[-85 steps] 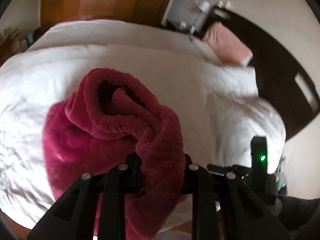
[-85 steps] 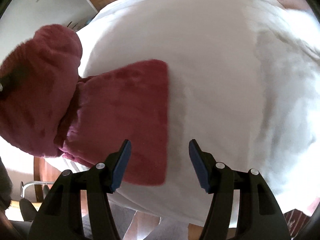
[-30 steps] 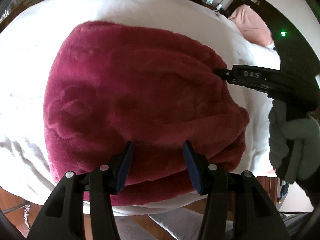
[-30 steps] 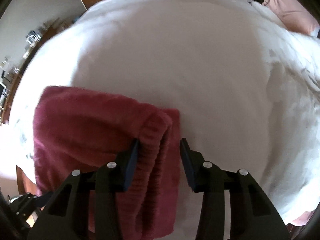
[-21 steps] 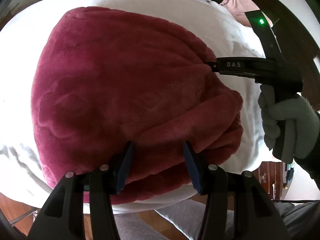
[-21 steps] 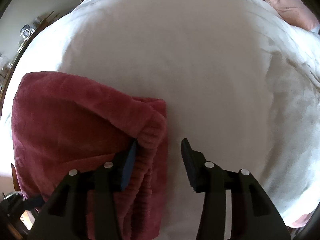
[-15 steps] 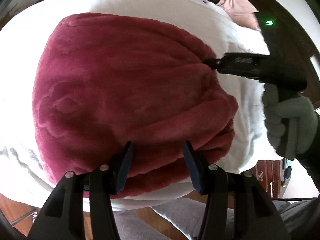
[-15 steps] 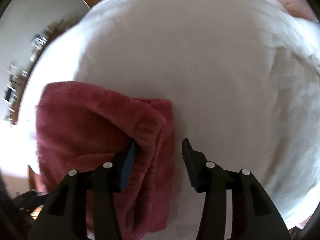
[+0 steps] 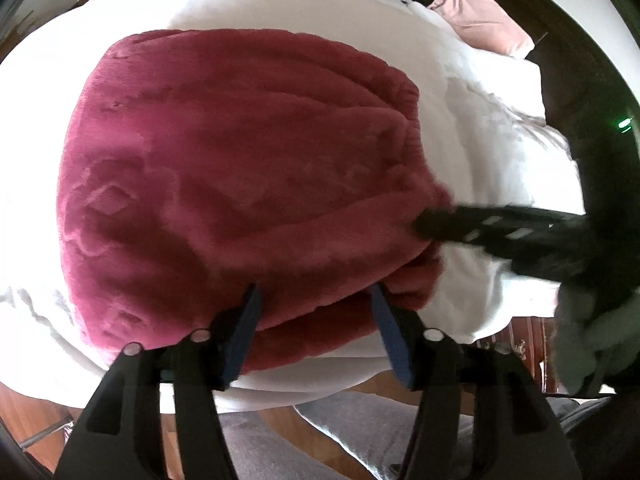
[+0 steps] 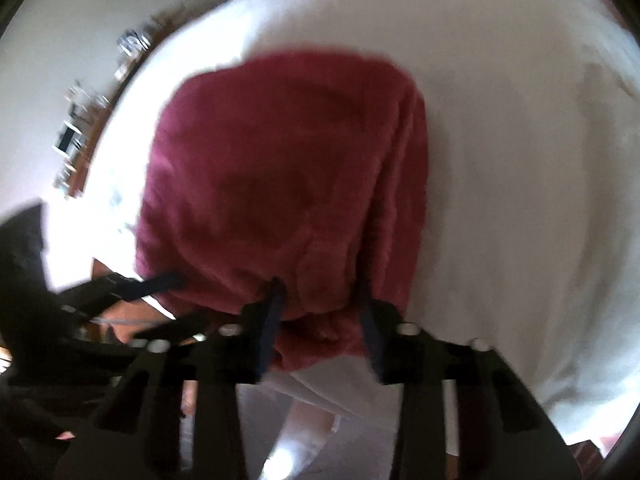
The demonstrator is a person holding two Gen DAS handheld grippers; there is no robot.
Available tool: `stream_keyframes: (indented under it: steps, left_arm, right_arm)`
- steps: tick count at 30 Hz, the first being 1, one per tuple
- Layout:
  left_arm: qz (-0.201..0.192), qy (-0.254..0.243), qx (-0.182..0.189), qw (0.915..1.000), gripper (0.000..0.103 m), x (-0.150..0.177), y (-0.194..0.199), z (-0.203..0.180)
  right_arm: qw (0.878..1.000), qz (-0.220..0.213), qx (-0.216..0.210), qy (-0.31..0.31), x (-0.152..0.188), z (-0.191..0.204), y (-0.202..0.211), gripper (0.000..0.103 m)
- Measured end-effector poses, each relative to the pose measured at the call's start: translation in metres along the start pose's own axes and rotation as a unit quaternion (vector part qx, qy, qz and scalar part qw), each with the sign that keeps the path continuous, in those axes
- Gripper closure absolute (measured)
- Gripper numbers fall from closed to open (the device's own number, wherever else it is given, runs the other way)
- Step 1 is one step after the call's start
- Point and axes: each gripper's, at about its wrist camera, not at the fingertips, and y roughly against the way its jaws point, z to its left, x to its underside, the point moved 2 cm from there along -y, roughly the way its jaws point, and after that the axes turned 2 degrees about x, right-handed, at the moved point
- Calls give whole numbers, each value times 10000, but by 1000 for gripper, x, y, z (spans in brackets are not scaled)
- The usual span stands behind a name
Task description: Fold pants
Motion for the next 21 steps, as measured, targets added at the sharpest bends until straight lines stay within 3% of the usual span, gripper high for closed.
stream_keyframes:
  steps: [3,12,18,21]
  left_arm:
    - [32,33,-28,10000,44,3,-2,0]
    - [-44,392,-138,9991,44,9,4,16]
    - [-174,673,-268,9972,44,7,18,37]
    - [-303,801,-341,9957,42,1,31,51]
  right_arm:
    - [9996,121,251,-38,2,-8,-20,76]
    - [9983,398,397,-165,0,-20,-57,75]
    - [9988,362,197,-271,-2,-24,-47,73]
    - [9990,222,-19,-394,1,-41,-22,66]
